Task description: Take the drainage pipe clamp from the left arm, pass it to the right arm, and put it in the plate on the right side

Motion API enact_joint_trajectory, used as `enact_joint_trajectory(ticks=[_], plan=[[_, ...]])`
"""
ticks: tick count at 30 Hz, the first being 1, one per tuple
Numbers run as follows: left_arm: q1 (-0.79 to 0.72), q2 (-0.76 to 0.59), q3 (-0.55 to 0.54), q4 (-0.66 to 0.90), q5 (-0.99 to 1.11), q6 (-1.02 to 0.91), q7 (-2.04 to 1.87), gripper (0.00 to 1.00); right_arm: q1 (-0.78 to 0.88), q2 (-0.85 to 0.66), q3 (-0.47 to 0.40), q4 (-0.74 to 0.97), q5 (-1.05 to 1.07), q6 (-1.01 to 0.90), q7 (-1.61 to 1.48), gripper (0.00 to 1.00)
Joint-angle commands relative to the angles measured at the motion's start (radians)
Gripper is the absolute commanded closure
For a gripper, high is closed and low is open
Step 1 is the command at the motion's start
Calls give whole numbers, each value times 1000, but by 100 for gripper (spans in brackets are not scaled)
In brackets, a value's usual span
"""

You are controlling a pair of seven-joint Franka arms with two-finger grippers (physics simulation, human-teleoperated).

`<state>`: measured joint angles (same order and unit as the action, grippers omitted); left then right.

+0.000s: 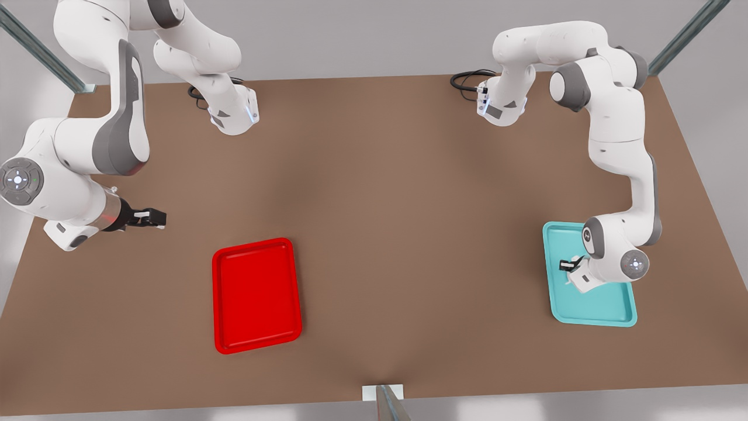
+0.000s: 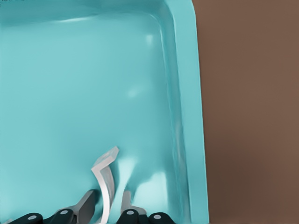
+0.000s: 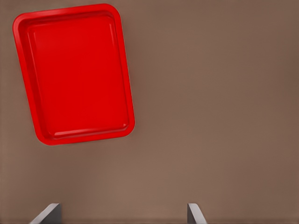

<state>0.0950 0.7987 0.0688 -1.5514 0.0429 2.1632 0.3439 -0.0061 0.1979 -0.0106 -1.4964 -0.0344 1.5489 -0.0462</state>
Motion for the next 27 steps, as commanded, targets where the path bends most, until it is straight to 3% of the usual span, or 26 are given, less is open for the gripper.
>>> enact_joint_trajectory(ticks=[1,14,18,20,24,27], plan=[[0,-1,0,1,-29,0,110,74,1,-2,0,-1,1,-4,-1,0],[0,-6,2,1,-29,-14,104,79,0,-2,0,1,1,-4,-3,0],[-43,-130,0,-3,-31,-68,-16,79,1,0,0,1,1,-4,-3,0],[-109,-203,0,-3,-40,-134,-244,79,1,0,0,-1,-1,-4,-3,0],[-204,-207,-93,73,-31,-286,-848,79,1,0,0,-1,-1,-4,-1,0],[-371,-191,-122,160,-28,-408,-1324,79,1,0,0,1,1,-4,-1,0]])
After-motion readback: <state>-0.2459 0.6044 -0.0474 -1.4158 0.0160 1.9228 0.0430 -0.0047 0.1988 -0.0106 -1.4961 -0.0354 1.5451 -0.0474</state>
